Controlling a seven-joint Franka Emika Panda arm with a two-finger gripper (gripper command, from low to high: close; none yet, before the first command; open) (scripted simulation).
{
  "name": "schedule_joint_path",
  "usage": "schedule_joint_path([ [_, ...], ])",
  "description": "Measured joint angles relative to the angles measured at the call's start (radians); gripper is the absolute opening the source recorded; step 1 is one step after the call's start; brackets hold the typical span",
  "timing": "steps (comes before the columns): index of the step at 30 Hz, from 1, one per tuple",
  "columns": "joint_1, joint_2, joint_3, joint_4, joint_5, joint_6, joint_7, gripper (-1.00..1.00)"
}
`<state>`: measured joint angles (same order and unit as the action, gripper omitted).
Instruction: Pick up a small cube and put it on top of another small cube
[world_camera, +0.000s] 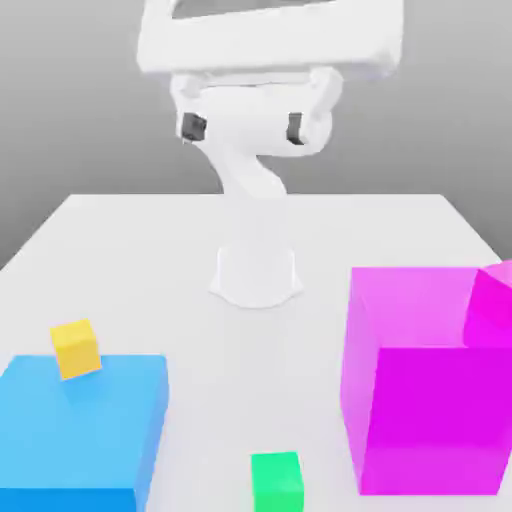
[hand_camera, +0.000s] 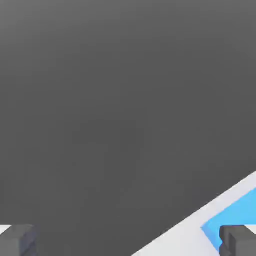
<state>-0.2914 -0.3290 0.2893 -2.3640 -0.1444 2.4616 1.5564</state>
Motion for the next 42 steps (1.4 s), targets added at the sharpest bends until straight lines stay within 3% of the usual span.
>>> schedule_joint_path([
  [13, -0.074, 0.351, 0.074, -0.046, -0.133, 0.117, 0.574, 0.0],
  [23, -0.03, 0.585, 0.049, -0.087, -0.078, 0.233, 0.896, 0.0],
  [28, 0.043, 0.751, -0.043, -0.057, -0.171, 0.356, 0.992, 0.0],
  [29, 0.051, 0.767, -0.052, -0.053, -0.18, 0.37, 1.002, -1.0],
  [36, 0.044, 0.76, -0.044, -0.055, -0.174, 0.369, 0.999, -1.0],
  [42, -0.024, 0.577, 0.044, -0.081, -0.05, 0.225, 0.89, -1.0],
])
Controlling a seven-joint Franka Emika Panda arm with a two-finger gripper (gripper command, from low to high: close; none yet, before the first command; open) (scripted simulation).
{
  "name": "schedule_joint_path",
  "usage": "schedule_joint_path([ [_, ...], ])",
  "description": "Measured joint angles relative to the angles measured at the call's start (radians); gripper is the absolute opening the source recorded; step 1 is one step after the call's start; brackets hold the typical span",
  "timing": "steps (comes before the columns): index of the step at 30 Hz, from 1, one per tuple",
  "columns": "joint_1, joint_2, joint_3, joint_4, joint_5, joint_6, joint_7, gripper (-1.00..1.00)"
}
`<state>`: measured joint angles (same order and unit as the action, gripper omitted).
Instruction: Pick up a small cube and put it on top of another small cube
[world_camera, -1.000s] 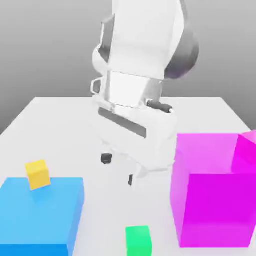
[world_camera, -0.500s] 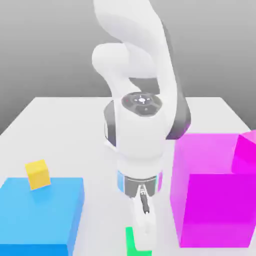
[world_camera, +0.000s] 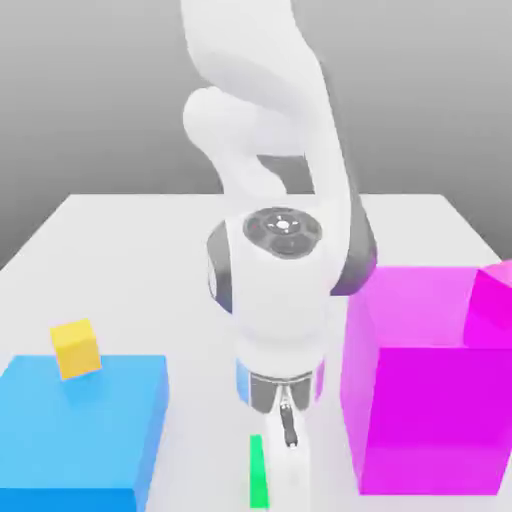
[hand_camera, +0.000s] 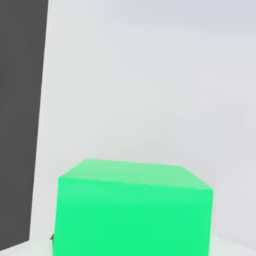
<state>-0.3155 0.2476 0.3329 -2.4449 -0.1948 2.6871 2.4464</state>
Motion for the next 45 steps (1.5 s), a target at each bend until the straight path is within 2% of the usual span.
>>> schedule_joint_path([
  [6, -0.037, -0.183, 0.022, 0.071, 0.094, -0.149, -0.17, -1.0],
  [13, -0.017, -0.368, 0.014, 0.152, 0.182, -0.301, -0.358, -1.0],
  [24, 0.083, -0.544, 0.038, 0.257, 0.232, -0.45, -0.593, -1.0],
  [35, 0.206, -0.487, 0.16, 0.343, 0.163, -0.462, -0.788, -1.0],
  [45, 0.311, -0.174, 0.262, 0.431, -0.033, -0.406, -0.974, -1.0],
])
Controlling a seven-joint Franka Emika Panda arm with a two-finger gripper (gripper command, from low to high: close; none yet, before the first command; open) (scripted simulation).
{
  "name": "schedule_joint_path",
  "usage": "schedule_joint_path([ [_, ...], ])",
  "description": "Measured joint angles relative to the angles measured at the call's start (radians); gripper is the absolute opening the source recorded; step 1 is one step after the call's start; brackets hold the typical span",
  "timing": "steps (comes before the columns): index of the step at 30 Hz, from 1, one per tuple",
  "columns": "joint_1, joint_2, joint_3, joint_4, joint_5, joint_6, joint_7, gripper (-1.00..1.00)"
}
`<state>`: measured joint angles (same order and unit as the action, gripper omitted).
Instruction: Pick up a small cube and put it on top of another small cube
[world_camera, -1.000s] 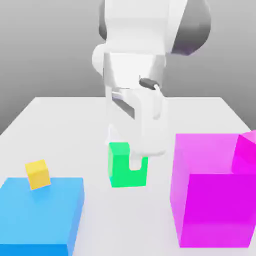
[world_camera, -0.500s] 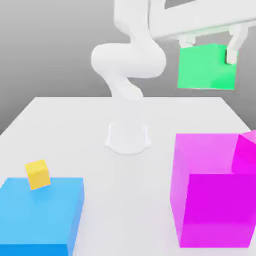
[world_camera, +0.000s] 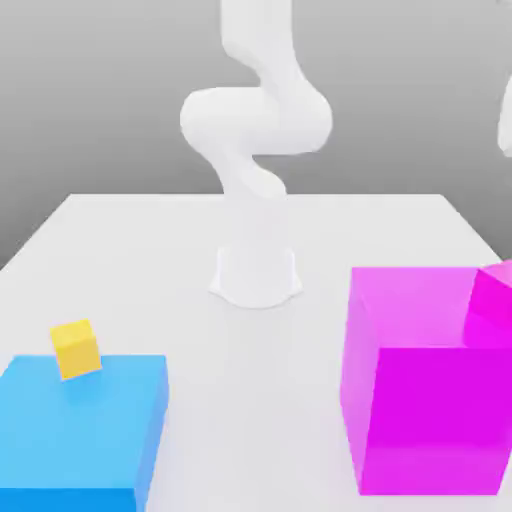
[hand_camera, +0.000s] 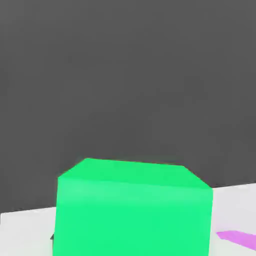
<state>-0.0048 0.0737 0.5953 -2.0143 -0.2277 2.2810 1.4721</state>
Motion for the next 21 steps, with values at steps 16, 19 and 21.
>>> schedule_joint_path([
  [16, 0.108, 0.579, -0.087, 0.133, -0.232, 0.138, -0.318, 1.0],
  [19, 0.115, 0.595, -0.097, 0.135, -0.243, 0.15, -0.313, 1.0],
  [21, 0.098, 0.551, -0.072, 0.131, -0.215, 0.11, -0.333, 1.0],
])
